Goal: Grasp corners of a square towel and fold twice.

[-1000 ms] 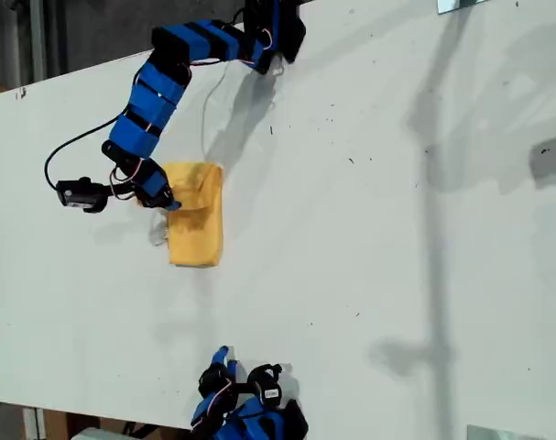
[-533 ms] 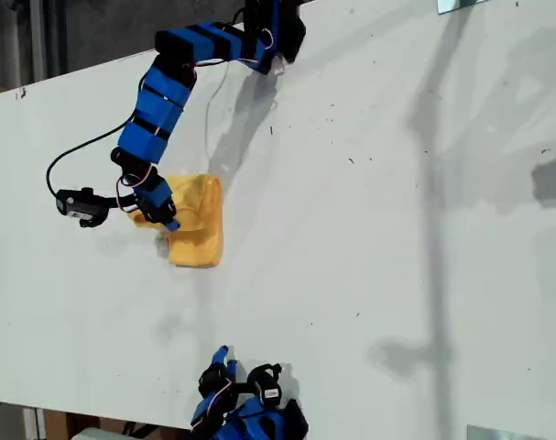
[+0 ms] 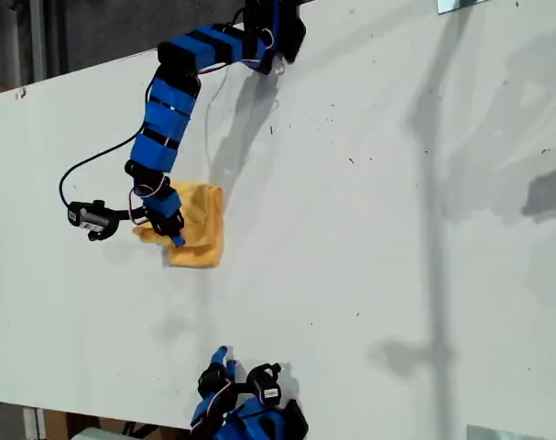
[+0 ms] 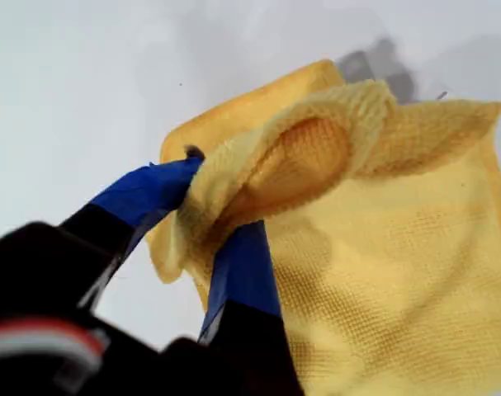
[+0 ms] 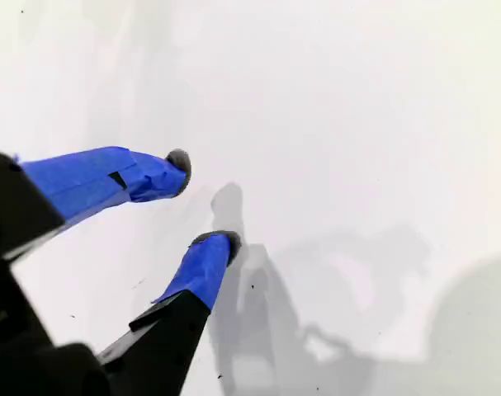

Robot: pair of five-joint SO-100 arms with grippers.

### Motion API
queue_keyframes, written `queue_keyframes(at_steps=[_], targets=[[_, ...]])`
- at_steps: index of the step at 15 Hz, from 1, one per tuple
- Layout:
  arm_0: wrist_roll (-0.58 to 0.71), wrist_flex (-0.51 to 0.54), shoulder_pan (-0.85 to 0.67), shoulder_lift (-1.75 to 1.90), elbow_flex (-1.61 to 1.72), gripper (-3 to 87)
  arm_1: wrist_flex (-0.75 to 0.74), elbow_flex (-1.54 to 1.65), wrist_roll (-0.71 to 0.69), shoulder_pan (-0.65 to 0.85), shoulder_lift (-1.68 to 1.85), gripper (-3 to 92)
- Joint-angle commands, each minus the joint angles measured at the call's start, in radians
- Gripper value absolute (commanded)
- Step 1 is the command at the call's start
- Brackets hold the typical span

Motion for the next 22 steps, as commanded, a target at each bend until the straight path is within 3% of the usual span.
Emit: queue_keyframes(at_steps=[1, 7, 10, 11, 12, 14, 16, 18, 21, 22], targets=[[-0.009, -0.008, -0.011, 0.005, -0.012, 13.6, -0.021, -0.069, -0.02, -0.021, 0.023, 21.3], [-0.008, -0.008, -0.011, 0.005, -0.011, 13.6, -0.023, -0.069, -0.038, -0.032, 0.049, 24.8], [-0.008, -0.005, -0.011, 0.009, -0.011, 13.6, 0.067, 0.044, -0.038, -0.029, 0.295, 24.6], [-0.006, 0.0, -0.011, 0.021, -0.009, 13.7, 0.163, 0.115, -0.002, -0.012, 0.4, 24.2], [-0.003, 0.011, -0.009, 0.048, -0.003, 13.7, 0.196, 0.302, 0.038, -0.008, 0.545, 26.4], [0.012, 0.051, 0.006, 0.16, 0.021, 13.7, 0.072, 0.85, 0.166, -0.058, 0.885, 30.3], [0.044, 0.14, 0.049, 0.393, 0.061, 15.0, -0.086, 1.302, 0.299, -0.089, 1.178, 4.4], [0.034, 0.187, 0.137, 0.511, 0.081, 15.9, -0.106, 1.624, 0.403, -0.138, 1.559, 2.8], [0.041, 0.192, 0.153, 0.534, 0.084, 16.3, 0.138, 1.819, 0.442, -0.133, 2.022, 2.8], [0.037, 0.195, 0.192, 0.563, 0.103, 17.1, 0.302, 1.884, 0.443, -0.103, 2.238, 2.8]])
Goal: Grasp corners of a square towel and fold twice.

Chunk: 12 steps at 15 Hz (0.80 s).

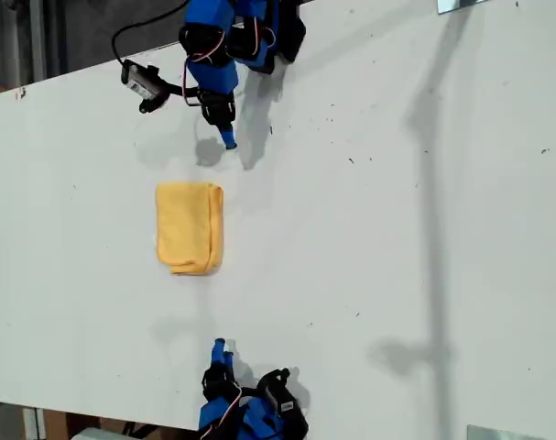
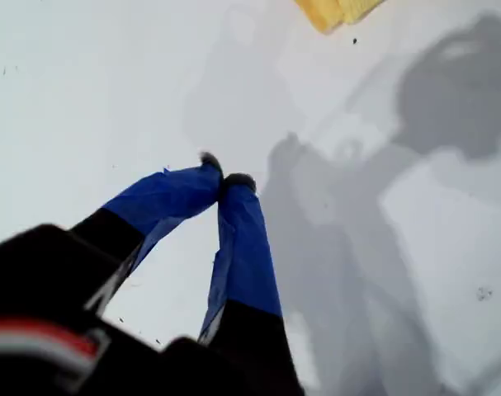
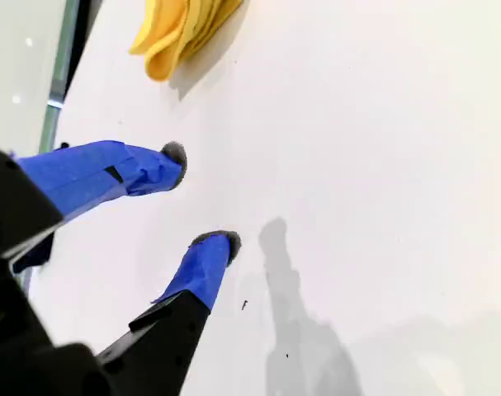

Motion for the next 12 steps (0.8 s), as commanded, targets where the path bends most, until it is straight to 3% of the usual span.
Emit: queue_keyframes(at_steps=[1, 3, 4, 5, 6, 8, 9, 10, 12], targets=[[-0.067, 0.008, 0.087, 0.028, 0.017, 16.8, 0.31, 0.04, 0.041, 0.078, 0.311, 2.6], [-0.299, 0.012, 0.15, 0.029, 0.052, 15.8, 0.35, 0.058, 0.04, 0.087, 0.331, 2.6], [-0.206, 0.006, 0.209, 0.029, 0.067, 6.2, 0.347, 0.067, 0.048, 0.091, 0.331, 2.6], [-0.104, 0.003, 0.253, 0.029, 0.069, 3.7, 0.357, 0.071, 0.057, 0.101, 0.331, 2.6], [-0.014, 0.002, 0.272, 0.029, 0.066, 3.7, 0.362, 0.074, 0.063, 0.103, 0.331, 2.6], [-0.003, -0.031, 0.264, 0.029, 0.057, 3.3, 0.368, 0.074, 0.066, 0.097, 0.331, 2.6], [0.146, -0.104, 0.281, 0.029, 0.069, 3.5, 0.376, 0.072, 0.074, 0.081, 0.331, 2.6], [0.255, -0.071, 0.328, 0.029, 0.069, 3.3, 0.376, 0.072, 0.075, 0.077, 0.331, 2.6], [0.295, -0.057, 0.304, 0.031, 0.066, 2.3, 0.376, 0.072, 0.074, 0.095, 0.331, 2.7]])
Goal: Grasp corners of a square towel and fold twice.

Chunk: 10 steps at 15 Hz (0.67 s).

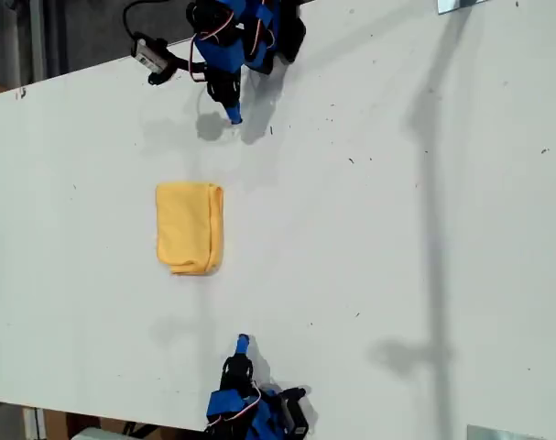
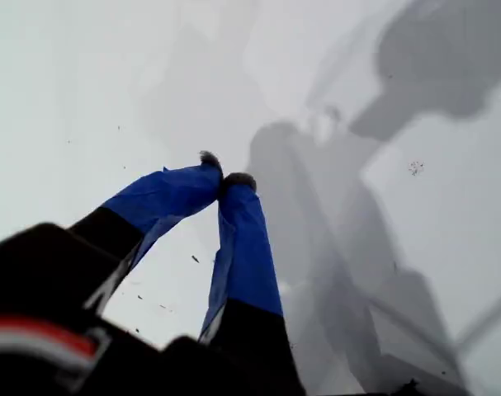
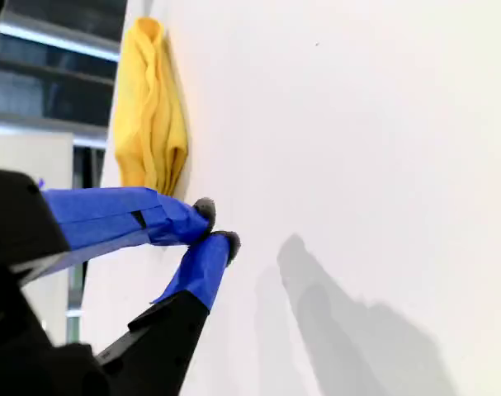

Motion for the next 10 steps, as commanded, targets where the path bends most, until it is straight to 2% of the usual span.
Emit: queue_keyframes(at_steps=[1, 2, 10], targets=[[-0.029, 0.014, -0.002, 0.006, 0.005, 2.3, 0.002, -0.012, 0.005, 0.008, 0.0, 2.6], [-0.199, 0.044, -0.005, 0.005, 0.011, 2.3, 0.002, -0.012, 0.005, 0.009, 0.0, 2.6], [-0.198, 0.044, -0.005, 0.005, 0.011, 2.2, 0.006, -0.006, 0.018, 0.044, 0.0, 1.0]])
